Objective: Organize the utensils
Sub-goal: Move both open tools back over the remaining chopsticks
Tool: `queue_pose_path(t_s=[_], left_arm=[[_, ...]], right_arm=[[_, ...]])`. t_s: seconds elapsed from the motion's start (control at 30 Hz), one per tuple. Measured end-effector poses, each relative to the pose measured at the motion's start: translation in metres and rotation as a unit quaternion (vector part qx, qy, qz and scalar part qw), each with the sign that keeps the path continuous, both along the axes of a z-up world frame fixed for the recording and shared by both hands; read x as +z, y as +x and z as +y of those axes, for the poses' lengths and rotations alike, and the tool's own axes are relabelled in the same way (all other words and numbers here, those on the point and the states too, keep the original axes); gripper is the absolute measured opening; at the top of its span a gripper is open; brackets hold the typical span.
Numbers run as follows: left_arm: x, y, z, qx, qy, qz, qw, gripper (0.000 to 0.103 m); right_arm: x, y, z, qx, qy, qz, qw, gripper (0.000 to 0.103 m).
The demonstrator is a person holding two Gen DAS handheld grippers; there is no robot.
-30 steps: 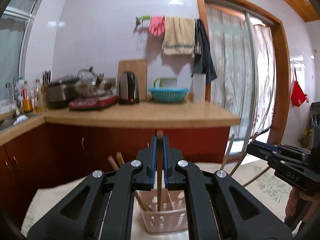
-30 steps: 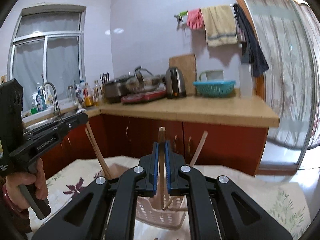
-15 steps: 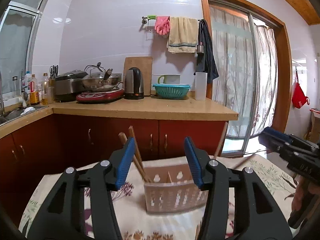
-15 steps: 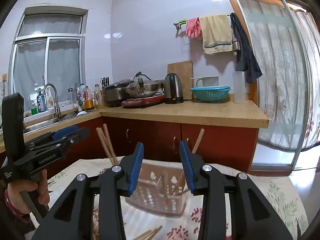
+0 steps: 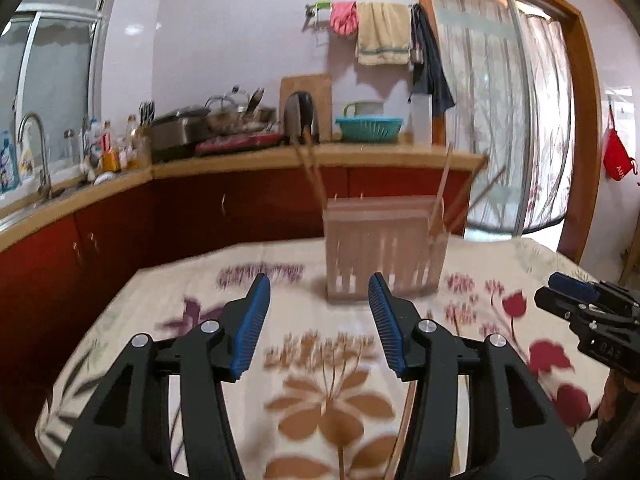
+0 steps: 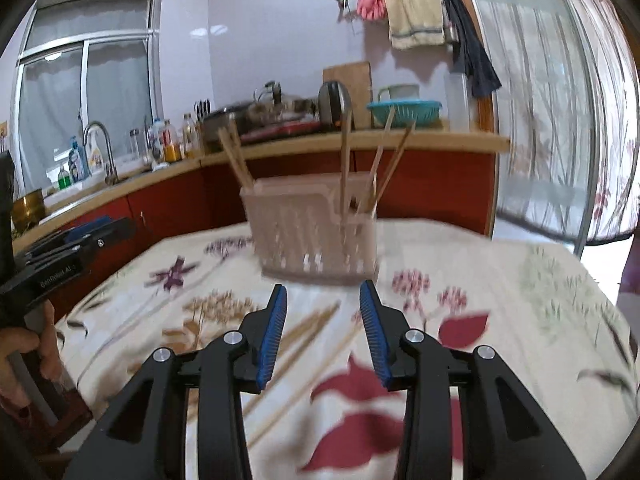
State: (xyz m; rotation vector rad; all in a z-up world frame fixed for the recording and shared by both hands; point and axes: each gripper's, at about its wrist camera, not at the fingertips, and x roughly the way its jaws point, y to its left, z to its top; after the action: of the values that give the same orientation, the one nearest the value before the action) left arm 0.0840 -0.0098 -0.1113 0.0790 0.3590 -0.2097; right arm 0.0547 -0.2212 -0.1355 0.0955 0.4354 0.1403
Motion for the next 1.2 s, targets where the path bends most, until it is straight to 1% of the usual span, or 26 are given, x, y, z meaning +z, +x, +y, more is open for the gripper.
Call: queue_pose_path(t_s=[0.17, 0.33, 0.5, 0.67, 0.83, 1.1, 1.17, 1.2], left_arm=[[-0.021, -0.021, 0.012, 0.016, -0.001, 0.021, 0.9997, 0.050], [-0.035, -0.038, 0.024, 0.028, 0.001, 0.029, 0.9992, 0.050], [-0.044, -0.046, 0.035, 0.035, -0.004, 0.041, 0.9985, 0.050], [-0.049, -0.047, 0.038, 0.037, -0.012, 0.048, 0.9981, 0.050], [-0.052, -0.047, 0.037, 0.033, -0.013, 0.051, 0.9981, 0.050], [-0.059, -0.045, 0.033, 0.028, -0.015, 0.064, 0.9974, 0.050], [-0.061, -0.045, 0.031, 0.026, -0.013, 0.067, 0.9973, 0.050], [-0.061, -0.045, 0.030, 0.025, -0.012, 0.068, 0.9973, 0.050]], right_arm=[[-0.027, -0.016, 0.014, 0.009, -0.008, 0.023, 1.000, 0.039], [-0.050, -0.024, 0.032, 0.025, -0.015, 0.047, 0.998, 0.039], [-0.069, -0.027, 0.048, 0.037, -0.027, 0.073, 0.996, 0.039], [-0.083, -0.024, 0.061, 0.046, -0.051, 0.099, 0.993, 0.039], [-0.089, -0.025, 0.061, 0.040, -0.067, 0.115, 0.990, 0.039], [-0.089, -0.030, 0.039, 0.019, -0.064, 0.126, 0.990, 0.038], [-0.089, -0.030, 0.035, 0.018, -0.064, 0.128, 0.990, 0.036], [-0.089, -0.030, 0.034, 0.017, -0.064, 0.129, 0.989, 0.033]])
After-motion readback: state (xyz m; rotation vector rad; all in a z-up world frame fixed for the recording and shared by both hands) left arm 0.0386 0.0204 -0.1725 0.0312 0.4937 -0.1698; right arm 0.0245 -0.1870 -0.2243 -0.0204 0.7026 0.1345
